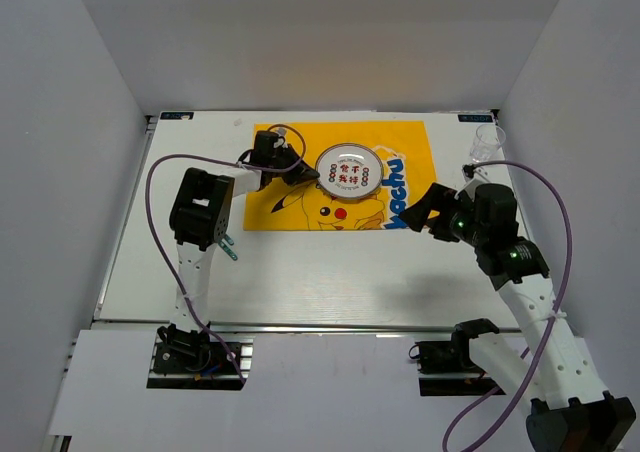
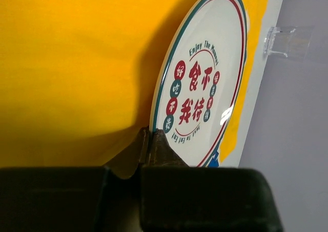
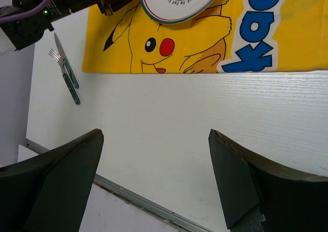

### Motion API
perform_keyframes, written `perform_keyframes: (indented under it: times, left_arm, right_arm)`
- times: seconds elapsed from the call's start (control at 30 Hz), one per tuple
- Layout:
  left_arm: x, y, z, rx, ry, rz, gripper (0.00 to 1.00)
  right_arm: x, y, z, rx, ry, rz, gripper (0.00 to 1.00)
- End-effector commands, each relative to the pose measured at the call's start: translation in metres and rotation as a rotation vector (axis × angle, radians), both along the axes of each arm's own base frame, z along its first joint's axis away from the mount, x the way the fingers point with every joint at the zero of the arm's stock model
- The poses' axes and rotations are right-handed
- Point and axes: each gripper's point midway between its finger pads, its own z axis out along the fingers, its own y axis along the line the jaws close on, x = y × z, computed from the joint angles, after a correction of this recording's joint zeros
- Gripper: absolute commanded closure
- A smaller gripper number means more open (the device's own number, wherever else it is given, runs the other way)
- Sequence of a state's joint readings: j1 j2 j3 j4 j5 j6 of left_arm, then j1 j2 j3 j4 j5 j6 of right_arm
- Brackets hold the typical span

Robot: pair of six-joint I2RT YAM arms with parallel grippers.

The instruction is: Set the dinner table for one person

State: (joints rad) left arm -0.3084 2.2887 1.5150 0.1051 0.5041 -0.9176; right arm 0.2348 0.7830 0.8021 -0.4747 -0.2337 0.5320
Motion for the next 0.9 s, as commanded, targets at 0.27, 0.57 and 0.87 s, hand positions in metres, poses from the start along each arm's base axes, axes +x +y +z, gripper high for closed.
perform_keyframes:
  times: [0.27,0.57,0.87]
  left_arm:
    - [0.009,0.017,0.073,0.033,-0.128,0.065,0.3]
    - [-0.042,0.067,0.145,0.263,-0.145,0.162,0.02]
    - [-0.146,0.133,0.128,0.534,-0.082,0.079,0.02]
  right_arm:
    - [0.038,-0.006,-0.02,-0.004,0.052,-0.094,0.11]
    - [0.15,-0.095,-0.021,-0.15,0.172,-0.619,0.11]
    - [0.249,-0.206,0.001,-0.191,0.246,-1.143,0.11]
